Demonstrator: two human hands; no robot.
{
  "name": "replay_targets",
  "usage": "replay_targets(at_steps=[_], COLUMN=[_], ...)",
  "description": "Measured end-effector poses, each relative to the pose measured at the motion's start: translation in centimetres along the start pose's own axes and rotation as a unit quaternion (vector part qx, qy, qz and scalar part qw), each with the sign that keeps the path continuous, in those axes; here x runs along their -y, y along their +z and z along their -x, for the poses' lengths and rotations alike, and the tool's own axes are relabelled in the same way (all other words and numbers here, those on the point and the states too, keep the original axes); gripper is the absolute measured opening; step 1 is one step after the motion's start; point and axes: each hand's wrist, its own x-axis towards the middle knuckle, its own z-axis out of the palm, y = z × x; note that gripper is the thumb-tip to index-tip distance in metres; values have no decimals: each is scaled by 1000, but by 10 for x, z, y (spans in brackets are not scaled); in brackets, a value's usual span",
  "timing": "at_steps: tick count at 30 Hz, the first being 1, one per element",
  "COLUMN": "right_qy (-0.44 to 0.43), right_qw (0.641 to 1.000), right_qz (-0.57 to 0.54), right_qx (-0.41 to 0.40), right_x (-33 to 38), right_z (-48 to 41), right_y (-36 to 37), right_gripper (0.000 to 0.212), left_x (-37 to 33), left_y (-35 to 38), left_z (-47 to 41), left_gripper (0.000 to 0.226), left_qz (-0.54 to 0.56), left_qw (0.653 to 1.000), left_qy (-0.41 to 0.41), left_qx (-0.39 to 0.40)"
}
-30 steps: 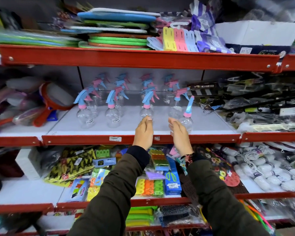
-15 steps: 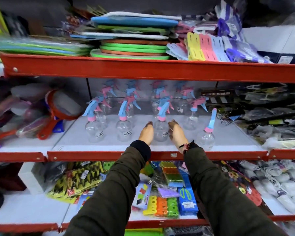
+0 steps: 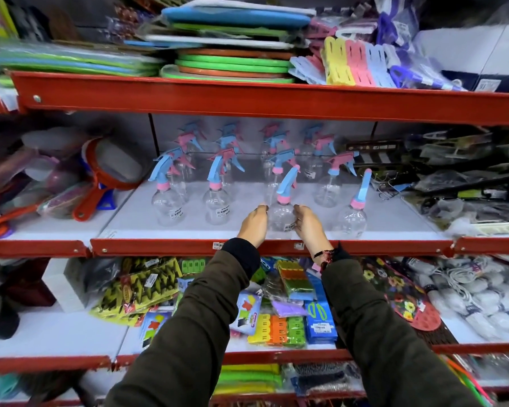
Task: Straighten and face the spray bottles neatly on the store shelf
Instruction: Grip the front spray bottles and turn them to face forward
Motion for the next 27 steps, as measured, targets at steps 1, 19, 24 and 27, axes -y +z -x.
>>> replay_targets(at_steps=[1,19,24,27], right_qy=[4,-98,-95,-86], right_qw=[1000,994,993,994], right_qz=[-1,-26,-73,-50], right_qx=[-1,-51,23,48], right_x=[1,-1,-3,-3], right_z=[3,85,103,89], right_y=[0,4,48,77], right_gripper=[42,46,46,47], left_x=[0,2,8,8], left_y=[0,-20,-45,-68], left_z=[2,66,79,72], left_gripper=[32,49,50,49], left_qz=[5,33,46,20], left_qw=[1000,990,988,985], left_qy=[-2,87,82,81], left_qx=[-1,-104,-125,-153])
